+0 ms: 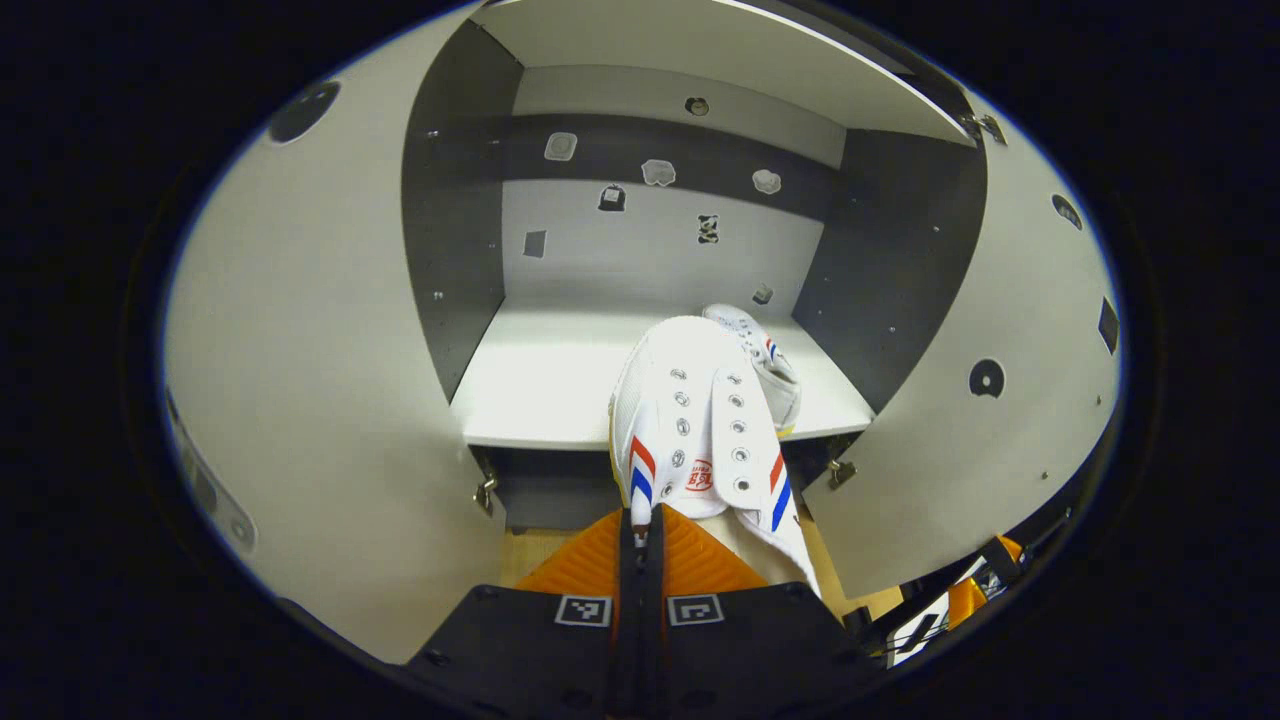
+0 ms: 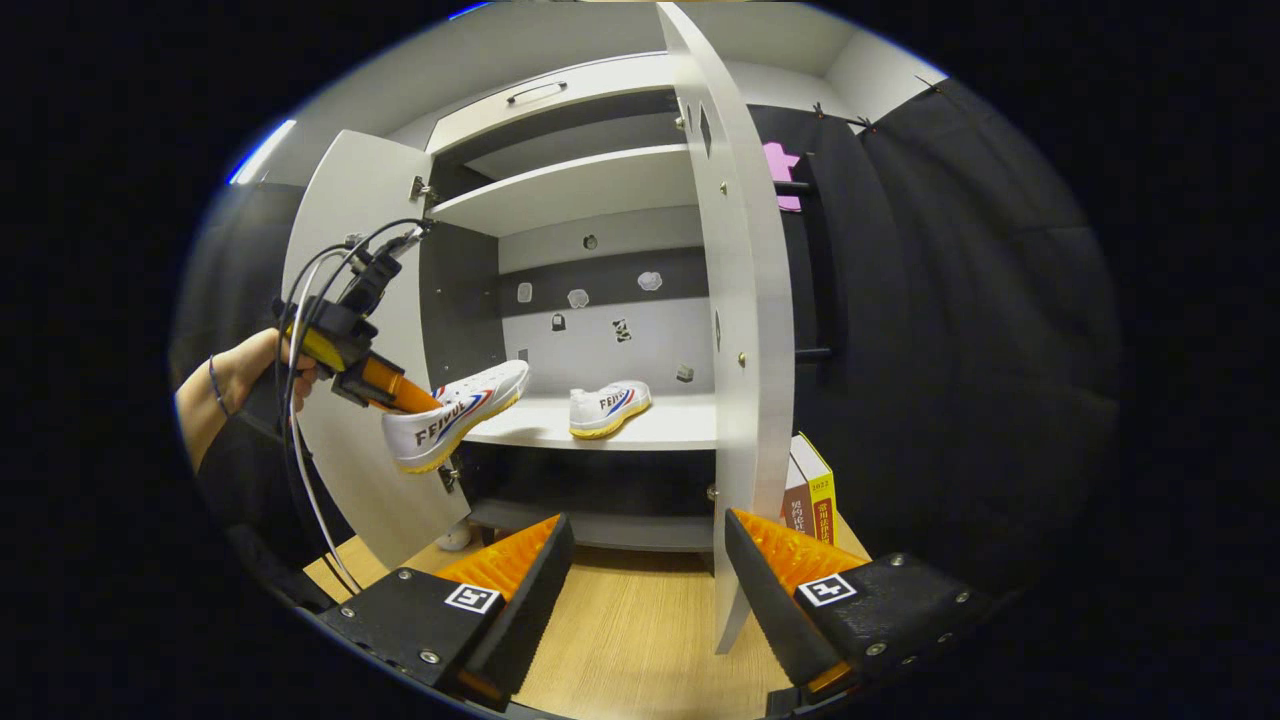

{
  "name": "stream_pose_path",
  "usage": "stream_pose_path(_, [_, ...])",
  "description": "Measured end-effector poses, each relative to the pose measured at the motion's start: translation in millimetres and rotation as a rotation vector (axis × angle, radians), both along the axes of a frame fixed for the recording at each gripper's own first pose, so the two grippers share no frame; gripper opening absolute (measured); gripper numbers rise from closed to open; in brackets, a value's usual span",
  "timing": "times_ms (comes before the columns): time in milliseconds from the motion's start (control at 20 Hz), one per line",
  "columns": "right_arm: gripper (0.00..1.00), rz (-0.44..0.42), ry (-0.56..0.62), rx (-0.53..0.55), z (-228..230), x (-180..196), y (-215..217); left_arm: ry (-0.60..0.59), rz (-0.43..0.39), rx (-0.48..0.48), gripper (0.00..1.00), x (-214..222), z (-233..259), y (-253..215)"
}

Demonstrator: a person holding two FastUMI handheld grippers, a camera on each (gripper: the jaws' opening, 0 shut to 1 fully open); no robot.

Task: Grab one shoe with the right hand and put it into the shoe cabinet, grab the other shoe with the left hand and put it into the shoe cabinet; then close the right door with the right hand and the left door with the left hand.

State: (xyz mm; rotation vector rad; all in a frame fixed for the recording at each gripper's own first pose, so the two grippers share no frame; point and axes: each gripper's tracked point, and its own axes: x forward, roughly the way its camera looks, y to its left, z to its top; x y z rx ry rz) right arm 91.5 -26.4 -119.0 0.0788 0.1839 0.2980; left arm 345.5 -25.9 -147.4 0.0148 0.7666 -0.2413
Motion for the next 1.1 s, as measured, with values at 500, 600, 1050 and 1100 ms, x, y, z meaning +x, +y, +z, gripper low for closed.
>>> stream_pose_path(500, [0.92, -0.137, -0.053, 0.009, 25.8, 3.0, -3.0, 0.105, 0.004, 0.021, 0.06, 125.0, -49.9, -33.3])
stream_pose_path(600, [0.92, -0.157, -0.051, 0.013, 25.2, 2.4, -3.2, 0.13, 0.023, 0.053, 0.06, 140.4, -69.2, -28.7])
stream_pose_path(1050, [0.93, -0.156, -0.03, 0.019, 26.1, 6.0, 1.8, 0.181, 0.039, 0.086, 0.07, 152.1, -96.0, -25.2])
stream_pose_path(1100, [0.93, -0.153, -0.033, 0.017, 27.0, 5.7, 2.5, 0.18, 0.045, 0.083, 0.07, 150.7, -95.4, -24.9])
